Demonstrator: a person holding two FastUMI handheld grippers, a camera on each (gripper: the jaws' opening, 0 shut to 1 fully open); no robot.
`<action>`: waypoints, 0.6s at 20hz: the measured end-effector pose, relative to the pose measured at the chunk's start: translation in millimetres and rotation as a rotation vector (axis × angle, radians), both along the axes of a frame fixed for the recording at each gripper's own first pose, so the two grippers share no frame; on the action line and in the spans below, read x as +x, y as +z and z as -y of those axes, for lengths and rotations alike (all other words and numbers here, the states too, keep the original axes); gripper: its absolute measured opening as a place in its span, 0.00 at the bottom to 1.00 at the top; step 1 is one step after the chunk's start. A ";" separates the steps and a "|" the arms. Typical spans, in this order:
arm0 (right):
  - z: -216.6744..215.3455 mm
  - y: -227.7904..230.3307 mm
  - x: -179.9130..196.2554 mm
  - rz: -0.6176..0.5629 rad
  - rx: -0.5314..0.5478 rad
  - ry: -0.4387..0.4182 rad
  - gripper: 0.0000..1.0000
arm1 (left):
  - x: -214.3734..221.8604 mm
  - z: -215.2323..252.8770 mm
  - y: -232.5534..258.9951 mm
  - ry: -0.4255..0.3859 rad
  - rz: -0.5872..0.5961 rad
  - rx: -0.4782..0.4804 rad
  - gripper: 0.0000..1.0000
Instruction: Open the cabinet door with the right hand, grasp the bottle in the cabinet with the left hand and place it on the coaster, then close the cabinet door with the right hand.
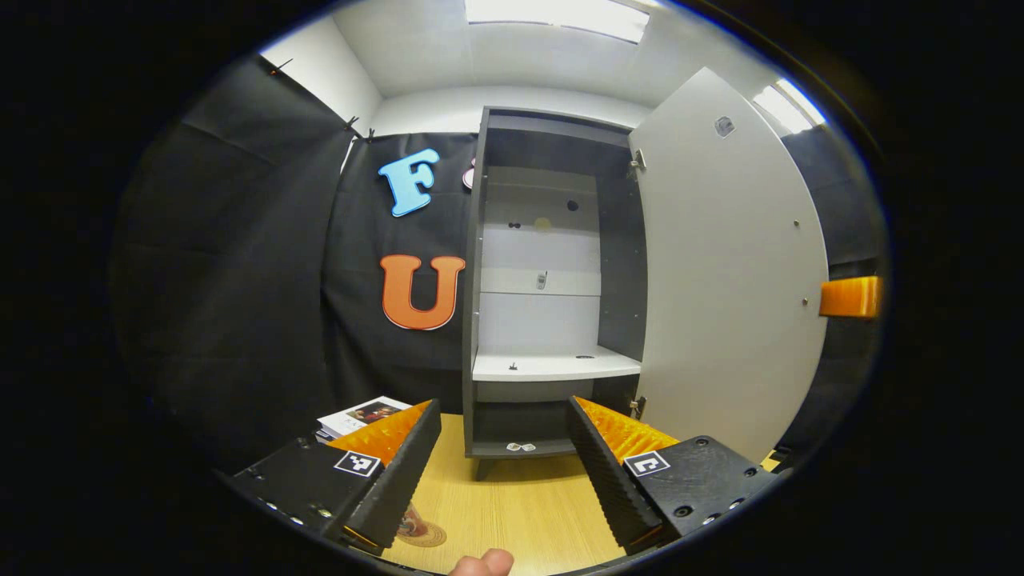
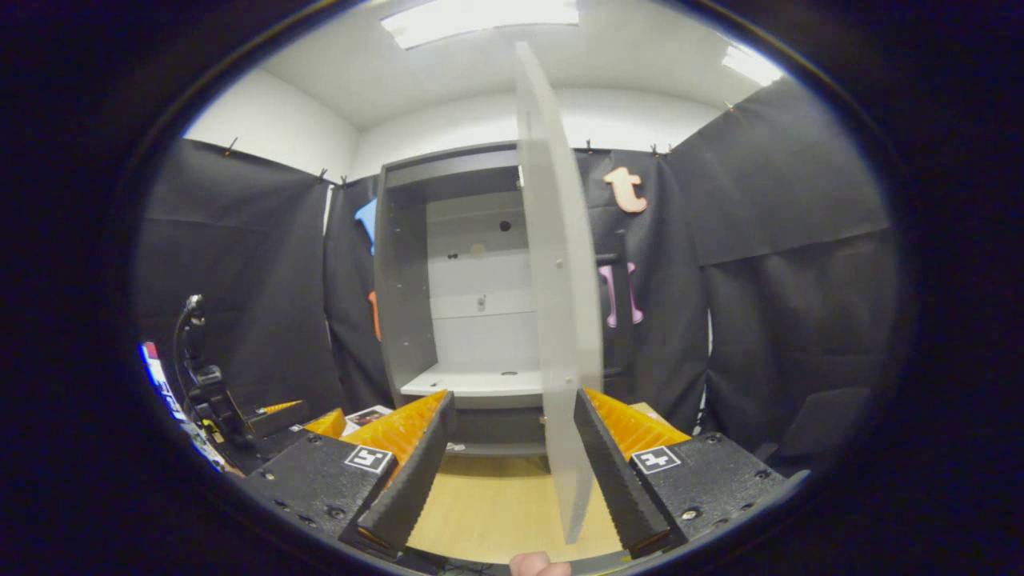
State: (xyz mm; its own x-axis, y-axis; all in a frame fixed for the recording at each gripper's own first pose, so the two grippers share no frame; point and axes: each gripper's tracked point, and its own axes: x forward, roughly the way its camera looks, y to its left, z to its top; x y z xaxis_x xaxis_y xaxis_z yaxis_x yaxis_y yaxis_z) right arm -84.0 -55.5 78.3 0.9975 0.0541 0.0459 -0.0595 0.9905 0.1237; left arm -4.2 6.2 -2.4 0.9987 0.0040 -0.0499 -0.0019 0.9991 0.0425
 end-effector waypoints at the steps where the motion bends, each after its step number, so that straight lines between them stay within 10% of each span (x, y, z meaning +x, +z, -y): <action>1: 23.3 7.6 -4.6 0.012 0.003 -0.049 0.94 | -0.5 2.1 -2.9 -0.006 -0.005 -0.003 0.95; 6: 124.1 22.9 -0.5 0.053 -0.003 -0.270 0.93 | -6.3 6.6 -10.9 -0.018 -0.031 -0.003 0.95; 12: 139.9 16.0 63.2 0.026 -0.011 -0.273 0.93 | -11.0 -1.4 -9.6 -0.004 -0.029 0.016 0.95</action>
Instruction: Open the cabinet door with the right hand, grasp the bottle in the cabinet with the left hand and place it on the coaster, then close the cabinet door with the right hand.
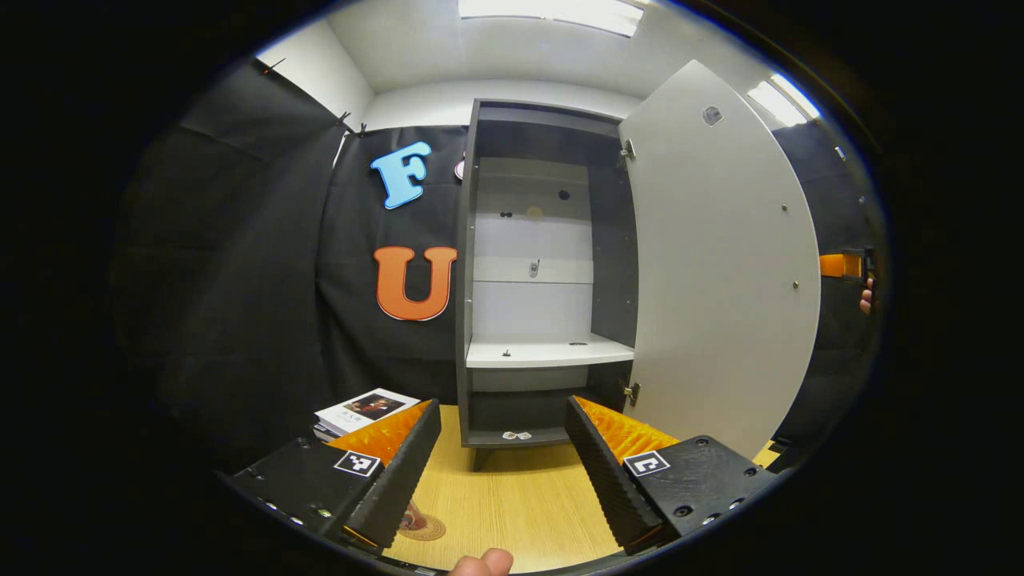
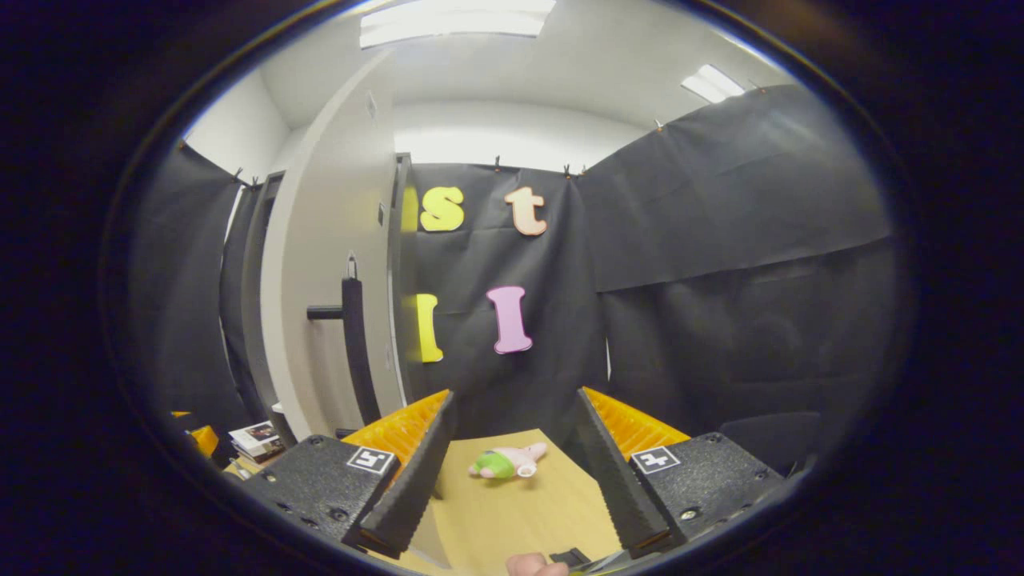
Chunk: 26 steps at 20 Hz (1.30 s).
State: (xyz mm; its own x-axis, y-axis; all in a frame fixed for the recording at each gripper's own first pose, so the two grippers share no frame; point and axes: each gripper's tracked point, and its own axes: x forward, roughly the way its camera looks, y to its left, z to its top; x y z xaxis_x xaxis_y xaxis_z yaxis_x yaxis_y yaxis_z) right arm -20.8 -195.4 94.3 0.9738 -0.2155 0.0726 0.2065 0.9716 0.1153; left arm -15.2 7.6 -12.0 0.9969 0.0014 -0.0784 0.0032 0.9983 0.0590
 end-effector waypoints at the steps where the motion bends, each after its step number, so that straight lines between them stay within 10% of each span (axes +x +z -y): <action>1: -2.9 -2.0 8.0 -0.006 0.002 0.013 0.93 | -1.0 -0.2 -0.6 0.003 -0.002 0.000 0.95; 26: -229.4 4.7 73.1 0.015 0.034 0.405 0.88 | -11.9 -47.6 -13.7 0.081 -0.029 -0.002 0.94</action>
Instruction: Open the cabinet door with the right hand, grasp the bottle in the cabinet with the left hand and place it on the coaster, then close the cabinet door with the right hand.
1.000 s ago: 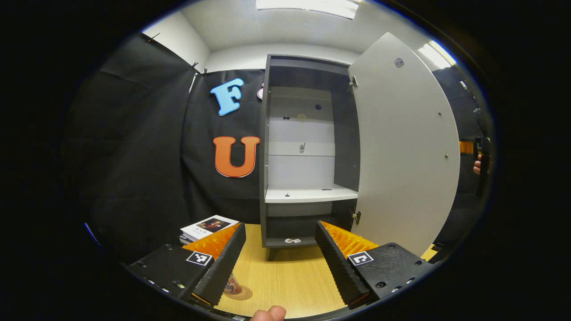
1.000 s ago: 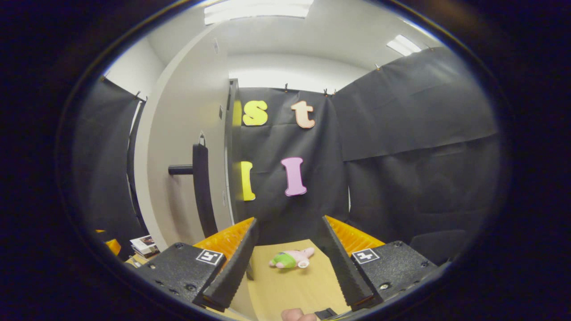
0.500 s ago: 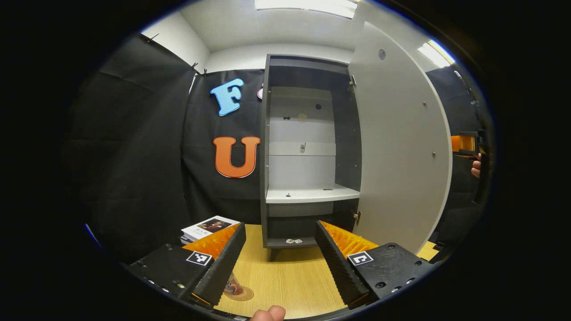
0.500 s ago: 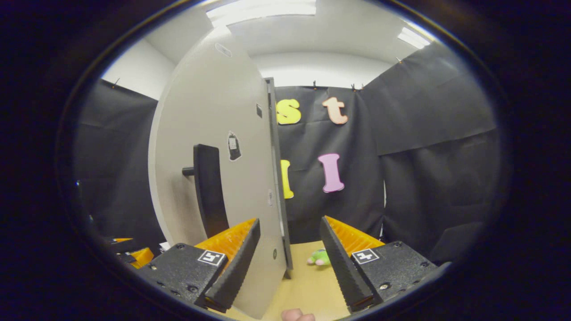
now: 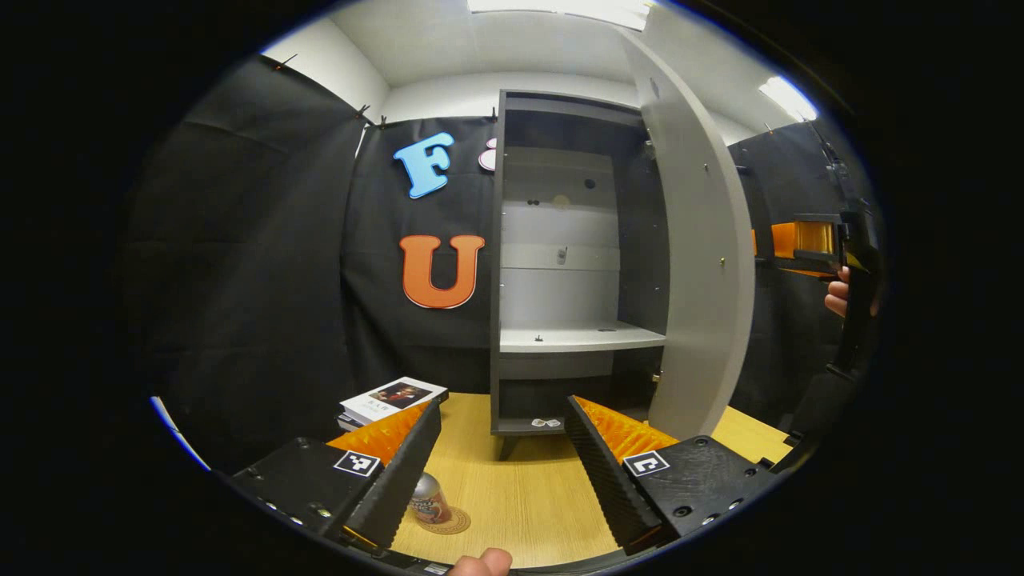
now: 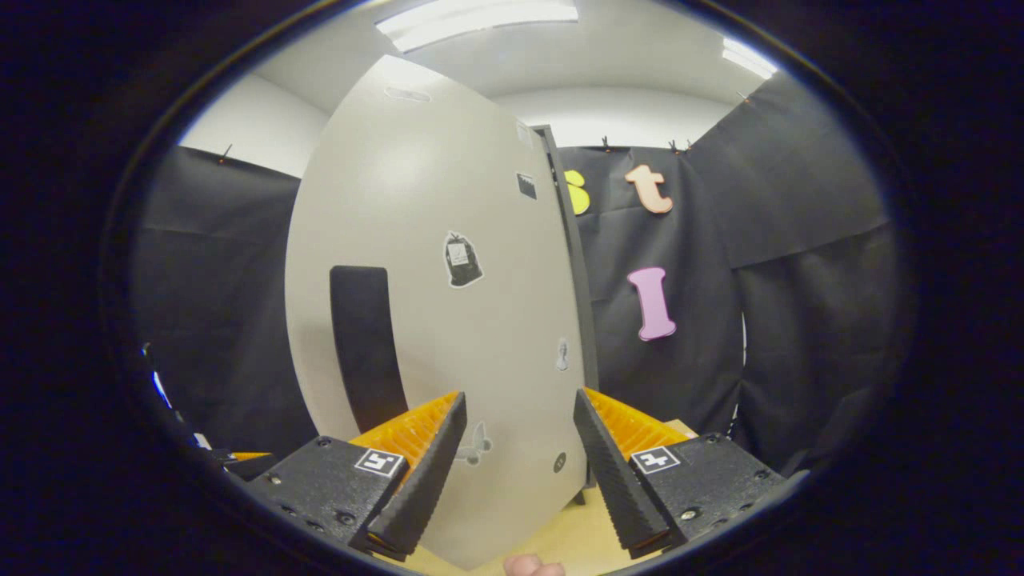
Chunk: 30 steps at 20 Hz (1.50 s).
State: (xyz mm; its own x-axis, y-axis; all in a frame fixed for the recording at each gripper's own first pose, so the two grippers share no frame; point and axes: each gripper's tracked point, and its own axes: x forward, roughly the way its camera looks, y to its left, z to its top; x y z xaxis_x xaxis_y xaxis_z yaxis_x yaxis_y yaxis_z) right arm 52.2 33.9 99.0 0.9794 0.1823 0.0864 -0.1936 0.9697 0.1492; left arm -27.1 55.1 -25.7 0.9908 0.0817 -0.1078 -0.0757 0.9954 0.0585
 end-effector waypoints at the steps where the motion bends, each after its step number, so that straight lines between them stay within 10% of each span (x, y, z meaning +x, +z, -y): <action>1: -11.3 0.8 4.5 0.005 0.002 0.015 0.88 | -0.3 -5.0 0.1 0.009 0.003 -0.002 0.94; 16: -91.5 -10.0 89.7 0.010 -0.076 0.070 0.89 | -0.9 -33.5 9.8 0.071 0.039 -0.016 0.94; 30: 39.2 -54.0 -36.8 0.033 -0.092 -0.128 0.90 | 5.5 13.8 21.8 -0.010 0.114 -0.046 0.95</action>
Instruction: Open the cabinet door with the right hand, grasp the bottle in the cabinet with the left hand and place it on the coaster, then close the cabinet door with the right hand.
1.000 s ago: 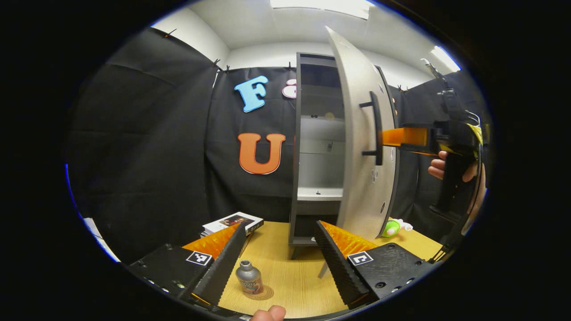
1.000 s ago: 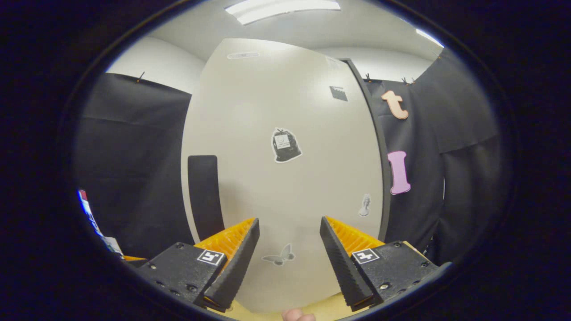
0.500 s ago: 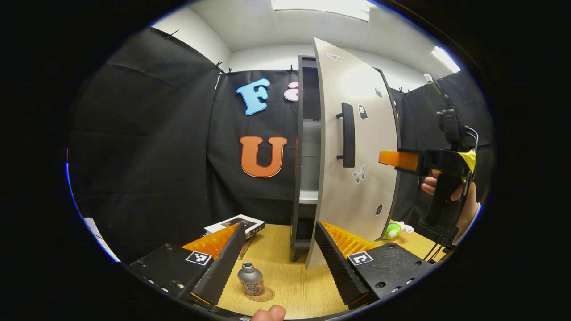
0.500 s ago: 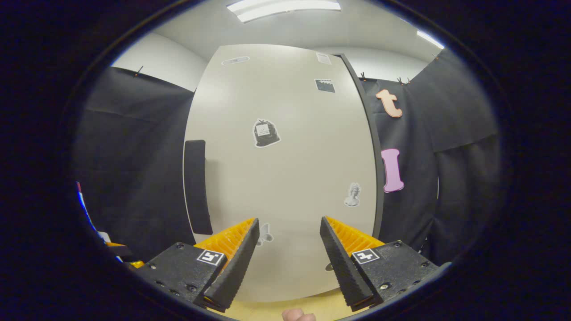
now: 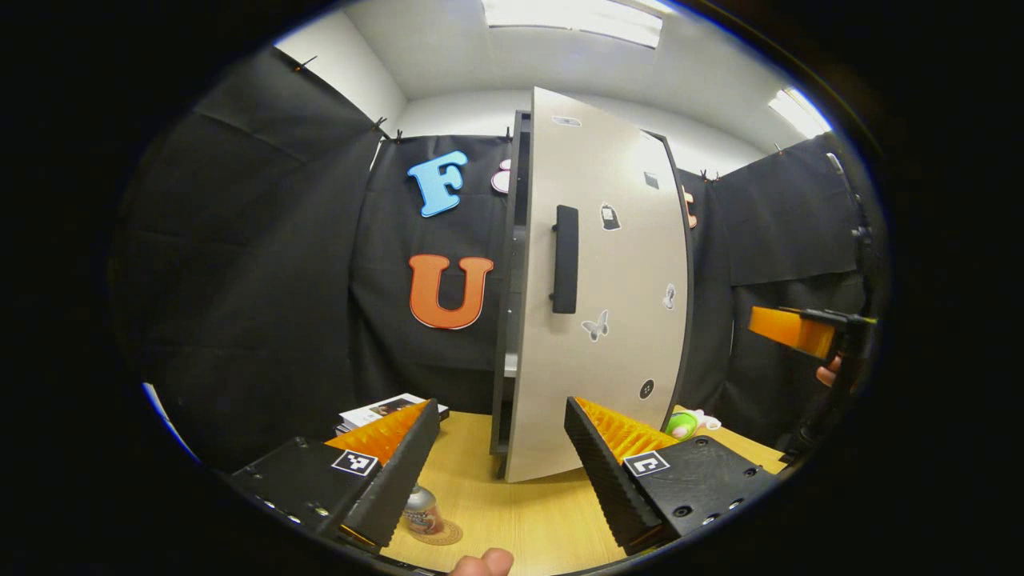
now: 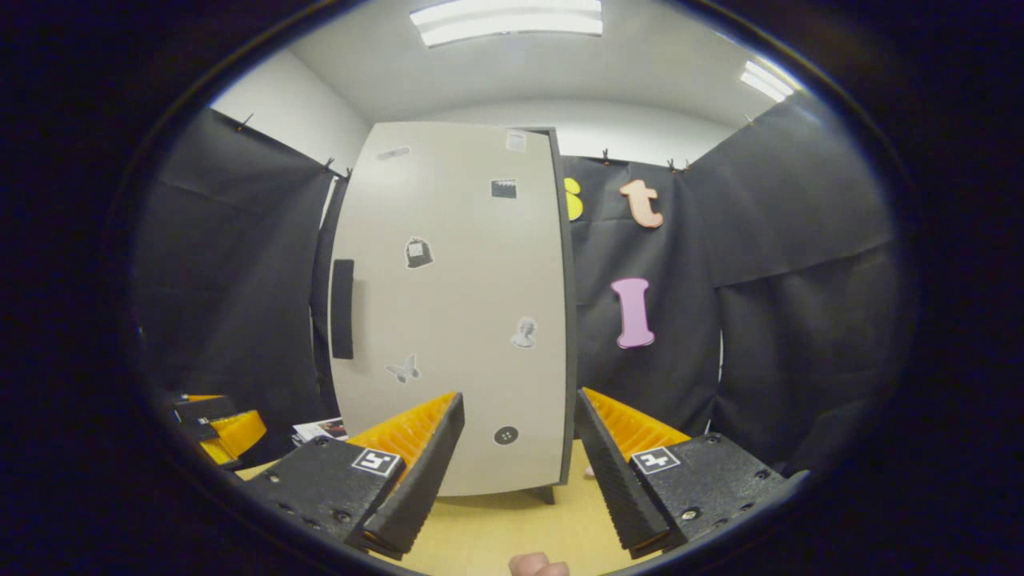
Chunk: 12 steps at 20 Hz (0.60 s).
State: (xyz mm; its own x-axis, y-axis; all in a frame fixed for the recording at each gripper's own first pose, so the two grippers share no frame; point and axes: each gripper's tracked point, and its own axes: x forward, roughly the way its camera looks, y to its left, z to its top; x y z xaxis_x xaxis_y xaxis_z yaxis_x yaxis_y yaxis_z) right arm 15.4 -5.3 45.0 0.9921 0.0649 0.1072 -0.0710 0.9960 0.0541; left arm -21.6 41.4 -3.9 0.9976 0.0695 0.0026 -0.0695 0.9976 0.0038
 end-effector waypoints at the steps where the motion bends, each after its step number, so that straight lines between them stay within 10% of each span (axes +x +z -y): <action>1: 8.8 -7.8 -7.9 -0.012 0.005 -0.019 0.90 | 1.5 5.3 0.7 -0.010 0.005 -0.005 0.95; 12: 54.5 -61.8 -39.5 -0.063 0.053 -0.117 0.91 | -0.6 41.8 -14.2 -0.062 -0.010 0.028 0.95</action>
